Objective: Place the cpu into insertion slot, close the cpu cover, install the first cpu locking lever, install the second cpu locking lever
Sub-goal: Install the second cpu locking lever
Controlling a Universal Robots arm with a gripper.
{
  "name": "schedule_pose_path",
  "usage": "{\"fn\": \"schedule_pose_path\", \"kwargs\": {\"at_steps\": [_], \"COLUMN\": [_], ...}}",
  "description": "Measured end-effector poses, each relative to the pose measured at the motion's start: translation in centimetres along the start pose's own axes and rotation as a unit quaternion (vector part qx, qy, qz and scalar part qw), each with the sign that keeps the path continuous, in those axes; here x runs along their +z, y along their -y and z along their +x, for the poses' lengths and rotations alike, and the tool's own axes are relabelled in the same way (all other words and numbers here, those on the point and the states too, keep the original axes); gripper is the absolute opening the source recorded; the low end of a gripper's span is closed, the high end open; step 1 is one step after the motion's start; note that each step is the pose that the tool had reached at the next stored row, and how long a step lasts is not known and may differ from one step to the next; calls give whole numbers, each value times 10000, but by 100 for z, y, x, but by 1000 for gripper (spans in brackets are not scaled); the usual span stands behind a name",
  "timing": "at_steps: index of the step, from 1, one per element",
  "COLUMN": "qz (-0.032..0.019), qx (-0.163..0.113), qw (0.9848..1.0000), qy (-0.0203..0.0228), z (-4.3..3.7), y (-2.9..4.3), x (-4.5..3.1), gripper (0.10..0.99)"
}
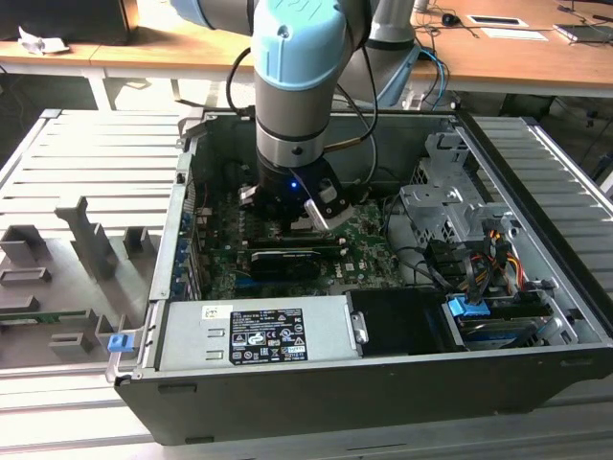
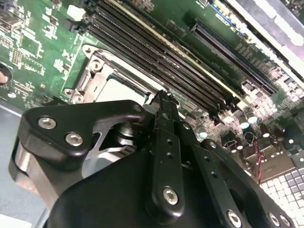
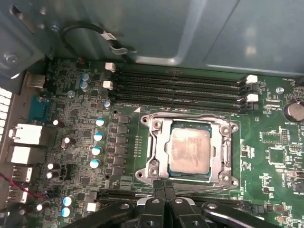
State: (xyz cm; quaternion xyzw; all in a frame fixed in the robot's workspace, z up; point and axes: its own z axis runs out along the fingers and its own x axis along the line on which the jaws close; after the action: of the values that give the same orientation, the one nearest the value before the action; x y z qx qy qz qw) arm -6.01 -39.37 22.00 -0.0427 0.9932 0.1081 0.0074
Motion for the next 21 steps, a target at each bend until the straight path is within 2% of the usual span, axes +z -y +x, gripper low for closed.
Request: {"fn": "schedule_pose_path", "kwargs": {"at_steps": [6, 8, 10, 16, 19, 21], "qz": [-43, -97, -108, -133, -214, -295], "qx": [0, 1, 0, 1, 1, 1], "qw": [10000, 10000, 9999, 9999, 9998, 9996], "qy": [4, 9, 10, 12, 18, 27], "z": [36, 71, 86, 104, 140, 166], "y": [43, 72, 75, 95, 104, 106], "x": [-6, -12, -8, 92, 140, 158], "gripper": [106, 106, 106, 106, 106, 106]}}
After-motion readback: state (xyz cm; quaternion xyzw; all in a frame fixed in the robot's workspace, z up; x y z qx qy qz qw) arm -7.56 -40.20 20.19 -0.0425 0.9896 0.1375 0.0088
